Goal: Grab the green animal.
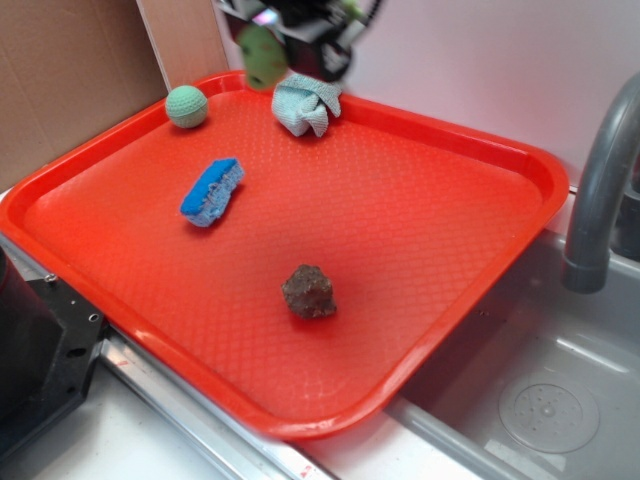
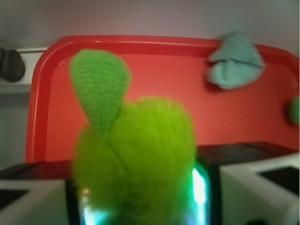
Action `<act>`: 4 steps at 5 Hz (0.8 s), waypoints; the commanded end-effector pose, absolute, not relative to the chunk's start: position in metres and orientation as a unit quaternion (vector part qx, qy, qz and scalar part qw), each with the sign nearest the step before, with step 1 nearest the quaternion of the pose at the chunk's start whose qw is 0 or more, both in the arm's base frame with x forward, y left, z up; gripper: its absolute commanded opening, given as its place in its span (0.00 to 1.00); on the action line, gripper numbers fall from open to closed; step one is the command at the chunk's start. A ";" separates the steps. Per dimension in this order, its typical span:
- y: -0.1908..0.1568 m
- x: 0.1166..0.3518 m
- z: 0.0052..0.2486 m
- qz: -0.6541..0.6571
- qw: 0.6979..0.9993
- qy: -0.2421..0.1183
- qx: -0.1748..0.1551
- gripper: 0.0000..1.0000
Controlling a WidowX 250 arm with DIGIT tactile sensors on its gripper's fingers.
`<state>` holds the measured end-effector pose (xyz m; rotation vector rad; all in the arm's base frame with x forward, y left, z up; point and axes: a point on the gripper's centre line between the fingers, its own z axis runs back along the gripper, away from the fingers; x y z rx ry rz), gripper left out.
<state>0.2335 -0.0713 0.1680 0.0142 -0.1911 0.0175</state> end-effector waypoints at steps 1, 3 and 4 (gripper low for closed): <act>-0.052 0.178 0.174 0.052 0.993 -0.108 -0.007 0.00; -0.026 0.134 0.160 0.108 0.992 -0.063 0.011 0.00; -0.002 0.144 0.173 0.135 0.987 -0.078 0.027 0.00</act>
